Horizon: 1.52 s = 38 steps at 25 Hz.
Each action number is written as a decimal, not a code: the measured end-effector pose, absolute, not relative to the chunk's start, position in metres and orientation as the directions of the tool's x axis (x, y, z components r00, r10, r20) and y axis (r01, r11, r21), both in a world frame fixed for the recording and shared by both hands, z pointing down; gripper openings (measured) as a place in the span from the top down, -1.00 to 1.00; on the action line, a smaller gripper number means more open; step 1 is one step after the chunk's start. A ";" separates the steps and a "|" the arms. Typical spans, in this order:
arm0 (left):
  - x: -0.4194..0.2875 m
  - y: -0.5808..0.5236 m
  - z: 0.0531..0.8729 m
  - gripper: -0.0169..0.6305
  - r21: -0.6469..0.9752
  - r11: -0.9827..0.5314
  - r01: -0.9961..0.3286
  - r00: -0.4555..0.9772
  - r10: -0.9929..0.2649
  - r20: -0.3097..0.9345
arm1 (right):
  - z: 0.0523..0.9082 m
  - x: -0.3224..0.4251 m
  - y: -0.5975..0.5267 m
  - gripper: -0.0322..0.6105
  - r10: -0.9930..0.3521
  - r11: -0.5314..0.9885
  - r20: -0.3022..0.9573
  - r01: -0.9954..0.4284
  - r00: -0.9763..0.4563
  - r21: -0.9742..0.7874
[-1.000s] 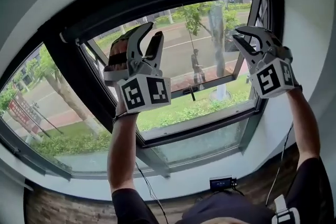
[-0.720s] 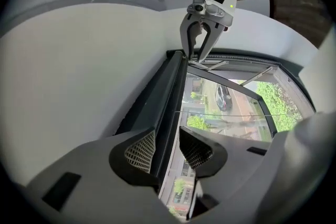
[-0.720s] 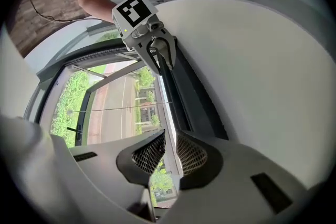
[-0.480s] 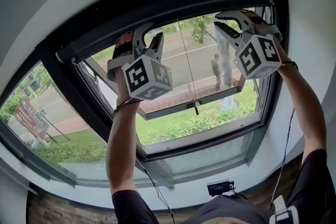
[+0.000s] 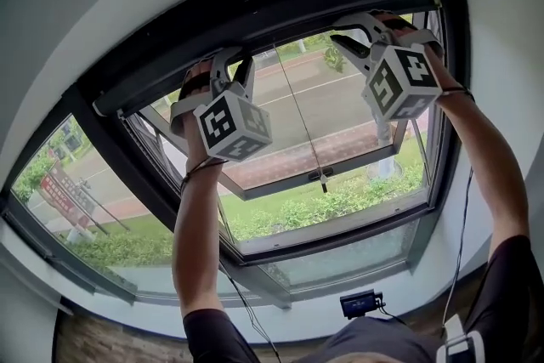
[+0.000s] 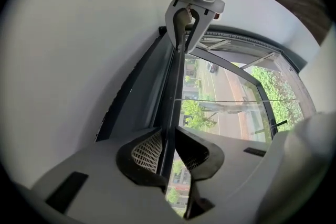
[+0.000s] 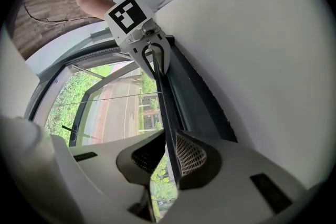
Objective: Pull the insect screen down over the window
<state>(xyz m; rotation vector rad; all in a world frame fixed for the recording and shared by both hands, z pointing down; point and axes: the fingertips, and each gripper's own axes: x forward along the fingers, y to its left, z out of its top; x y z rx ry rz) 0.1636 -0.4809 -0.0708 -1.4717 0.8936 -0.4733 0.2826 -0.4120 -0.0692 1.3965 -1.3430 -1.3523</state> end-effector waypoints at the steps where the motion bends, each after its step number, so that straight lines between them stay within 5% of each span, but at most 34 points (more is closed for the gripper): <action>1: 0.165 -0.483 -0.071 0.72 -0.966 0.082 -0.244 0.612 -0.760 -0.219 | -0.071 0.282 -0.413 0.71 -0.978 -0.156 -0.177 -0.173 -0.114 0.973; 14: 0.164 -0.484 -0.070 0.84 -0.981 0.084 -0.177 0.609 -0.773 -0.176 | -0.076 0.290 -0.443 0.71 -0.990 -0.127 -0.134 -0.155 -0.039 0.980; 23: 0.165 -0.484 -0.068 0.85 -0.983 0.096 -0.159 0.612 -0.771 -0.174 | -0.071 0.288 -0.446 0.83 -0.996 -0.079 -0.078 -0.008 0.030 0.997; 38: 0.155 -0.460 0.043 0.87 -0.989 -0.139 -0.048 0.624 -0.778 0.079 | 0.040 0.279 -0.428 0.84 -0.978 0.201 0.199 0.028 0.061 0.979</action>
